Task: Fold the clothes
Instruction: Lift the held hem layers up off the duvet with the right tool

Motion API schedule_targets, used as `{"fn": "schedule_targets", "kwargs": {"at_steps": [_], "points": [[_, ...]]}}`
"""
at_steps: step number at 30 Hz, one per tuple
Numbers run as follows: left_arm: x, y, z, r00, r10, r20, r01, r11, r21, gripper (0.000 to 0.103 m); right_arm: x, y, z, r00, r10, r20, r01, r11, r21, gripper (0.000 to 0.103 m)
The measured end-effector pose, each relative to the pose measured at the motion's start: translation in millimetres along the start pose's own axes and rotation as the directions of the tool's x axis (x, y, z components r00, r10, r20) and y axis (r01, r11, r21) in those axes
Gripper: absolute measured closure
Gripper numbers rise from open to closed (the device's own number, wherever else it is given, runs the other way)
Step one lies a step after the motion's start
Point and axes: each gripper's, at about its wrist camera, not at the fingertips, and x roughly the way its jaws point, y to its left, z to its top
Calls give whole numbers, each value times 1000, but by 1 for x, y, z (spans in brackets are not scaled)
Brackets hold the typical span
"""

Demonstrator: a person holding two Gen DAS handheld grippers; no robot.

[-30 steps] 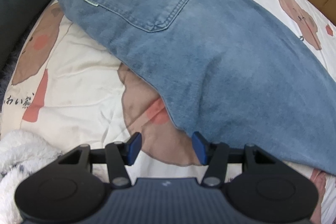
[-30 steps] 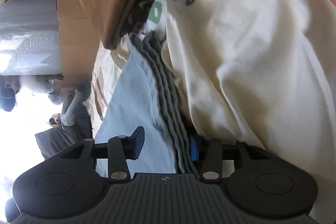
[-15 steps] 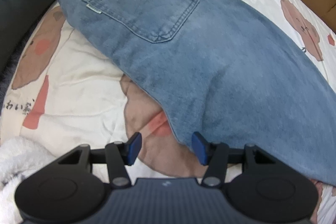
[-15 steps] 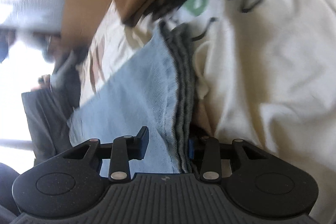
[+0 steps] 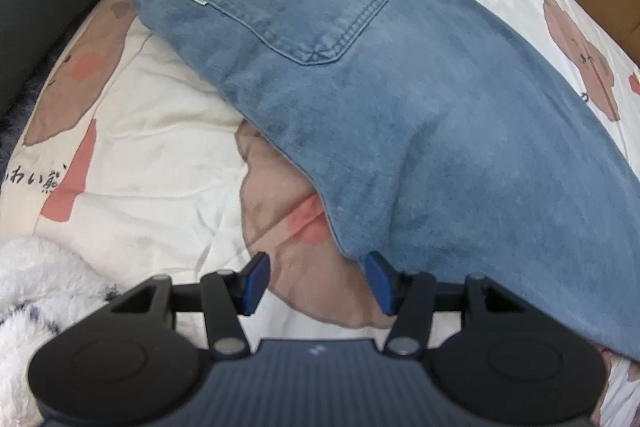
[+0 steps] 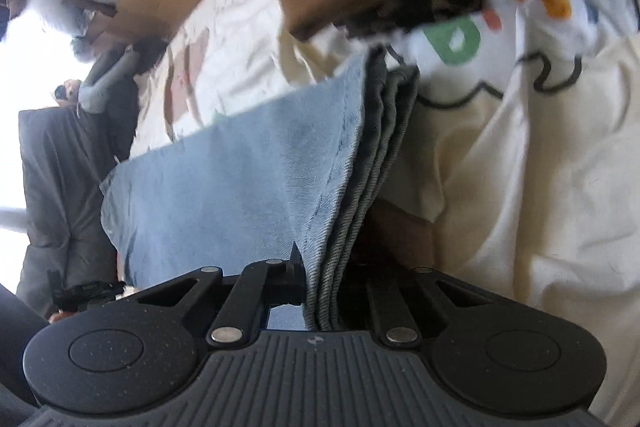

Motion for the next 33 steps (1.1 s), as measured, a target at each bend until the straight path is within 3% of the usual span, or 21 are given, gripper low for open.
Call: {"fn": "schedule_targets", "kwargs": {"at_steps": [12, 20, 26, 30, 33], "points": [[-7, -11, 20, 998, -26, 63, 23, 999, 48, 47, -59, 85, 20, 998, -58, 28, 61, 989, -138, 96], [0, -29, 27, 994, -87, 63, 80, 991, 104, 47, -94, 113, 45, 996, -69, 61, 78, 984, -159, 96], [4, -51, 28, 989, -132, 59, 120, 977, 174, 47, -128, 129, 58, 980, -184, 74, 196, 958, -208, 96], [8, -67, 35, 988, -133, 81, 110, 964, 241, 47, -160, 146, 68, 962, -261, 83, 273, 931, -240, 96], [10, -70, 44, 987, -123, 108, 94, 967, 238, 47, -191, 154, 78, 944, -310, 108, 328, 915, -236, 96]]}}
